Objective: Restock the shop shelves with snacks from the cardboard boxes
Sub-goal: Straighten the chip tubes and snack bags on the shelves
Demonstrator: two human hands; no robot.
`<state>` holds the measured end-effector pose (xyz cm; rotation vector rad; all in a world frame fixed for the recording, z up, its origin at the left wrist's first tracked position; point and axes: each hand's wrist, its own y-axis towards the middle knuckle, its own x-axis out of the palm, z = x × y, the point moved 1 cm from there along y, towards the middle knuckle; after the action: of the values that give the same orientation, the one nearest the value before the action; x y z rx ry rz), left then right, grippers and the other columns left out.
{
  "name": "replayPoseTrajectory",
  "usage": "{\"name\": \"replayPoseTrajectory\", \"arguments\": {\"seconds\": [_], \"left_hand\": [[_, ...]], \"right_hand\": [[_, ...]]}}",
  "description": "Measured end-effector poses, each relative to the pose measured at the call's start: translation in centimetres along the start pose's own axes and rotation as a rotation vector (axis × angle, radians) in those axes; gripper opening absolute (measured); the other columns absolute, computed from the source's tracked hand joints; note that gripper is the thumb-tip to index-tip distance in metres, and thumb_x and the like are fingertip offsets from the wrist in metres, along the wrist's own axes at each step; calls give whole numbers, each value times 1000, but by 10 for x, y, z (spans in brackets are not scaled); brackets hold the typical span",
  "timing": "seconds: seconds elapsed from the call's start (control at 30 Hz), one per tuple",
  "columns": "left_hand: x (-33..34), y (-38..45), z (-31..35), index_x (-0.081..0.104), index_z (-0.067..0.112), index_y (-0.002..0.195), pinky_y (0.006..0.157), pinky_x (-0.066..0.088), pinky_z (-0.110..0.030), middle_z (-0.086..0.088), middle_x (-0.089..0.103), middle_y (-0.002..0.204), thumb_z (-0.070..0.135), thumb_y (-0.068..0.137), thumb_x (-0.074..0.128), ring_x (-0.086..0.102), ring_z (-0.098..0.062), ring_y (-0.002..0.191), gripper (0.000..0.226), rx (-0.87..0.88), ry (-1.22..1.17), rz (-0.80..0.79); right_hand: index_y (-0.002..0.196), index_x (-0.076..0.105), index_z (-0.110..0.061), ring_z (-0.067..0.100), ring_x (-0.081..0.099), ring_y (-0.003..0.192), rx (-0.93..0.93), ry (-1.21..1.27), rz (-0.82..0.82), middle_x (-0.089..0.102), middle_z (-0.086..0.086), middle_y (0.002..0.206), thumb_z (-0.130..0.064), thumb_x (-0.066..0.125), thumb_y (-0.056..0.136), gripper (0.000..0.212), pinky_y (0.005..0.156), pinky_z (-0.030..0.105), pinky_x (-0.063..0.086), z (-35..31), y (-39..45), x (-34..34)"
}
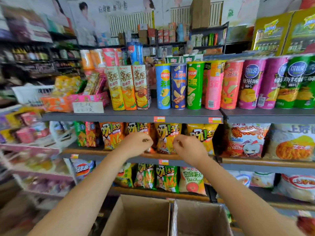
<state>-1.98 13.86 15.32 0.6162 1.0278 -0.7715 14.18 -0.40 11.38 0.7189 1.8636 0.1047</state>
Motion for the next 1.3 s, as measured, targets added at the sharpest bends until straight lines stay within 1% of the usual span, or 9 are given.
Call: {"name": "replayPoseTrajectory", "arguments": {"seconds": [0.13,0.23,0.37,0.5,0.67,0.87,0.97,1.1,1.3], "left_hand": [[-30,-6,-24,73,24,100,63,50,-29,1,72,91,32,99,50,66,-14,71,24,-29,-113,123],[-54,10,-55,67,21,120,80,44,-27,5,66,114,29,99,53,60,-11,95,26,-58,-282,304],[-77,51,-112,44,21,146,101,41,-33,0,48,141,37,95,61,48,-16,125,56,-94,-512,453],[-91,104,-163,16,24,158,118,30,-45,2,22,162,51,81,76,26,-19,147,100,-86,-660,458],[-107,156,-174,6,21,159,122,20,-42,-1,10,166,45,79,79,13,-19,152,111,-2,-631,513],[-112,205,-153,0,19,159,121,24,-48,-3,18,163,46,70,85,18,-21,151,126,55,-797,613],[-109,221,-155,0,28,158,118,29,-49,1,30,160,57,57,88,29,-20,147,137,-11,-952,578],[-100,229,-166,8,35,157,112,39,-49,3,43,153,57,54,90,43,-21,139,133,-95,-1037,535],[-94,235,-181,21,40,153,107,44,-49,10,53,143,63,44,90,50,-17,132,131,-100,-1076,480]], "right_hand": [[97,66,-18,21,52,63,-2,94,27,56,-8,67,-20,49,97,17,57,32,39,-40,20,3],[117,63,-20,23,62,78,-19,161,74,66,0,92,-21,52,96,23,65,34,47,-66,50,8],[138,49,-17,19,58,110,96,290,140,59,1,129,-30,60,96,46,91,36,49,-87,110,30],[153,28,-16,20,43,138,247,443,175,40,1,153,-46,67,90,80,110,39,41,-97,171,54],[157,15,-13,23,36,143,360,543,226,30,5,160,-55,72,82,103,114,43,37,-95,226,68],[156,20,-19,20,44,139,381,642,324,41,1,155,-92,72,36,149,111,48,43,-86,269,71],[155,22,-19,16,47,134,373,702,318,45,-3,150,-83,79,42,143,110,45,44,-87,275,74],[152,26,-17,12,52,121,333,699,286,53,-8,130,-47,83,74,101,97,29,44,-84,281,78],[154,17,-18,12,53,124,258,752,331,51,-4,138,-36,88,70,112,106,36,46,-84,295,83]]}}
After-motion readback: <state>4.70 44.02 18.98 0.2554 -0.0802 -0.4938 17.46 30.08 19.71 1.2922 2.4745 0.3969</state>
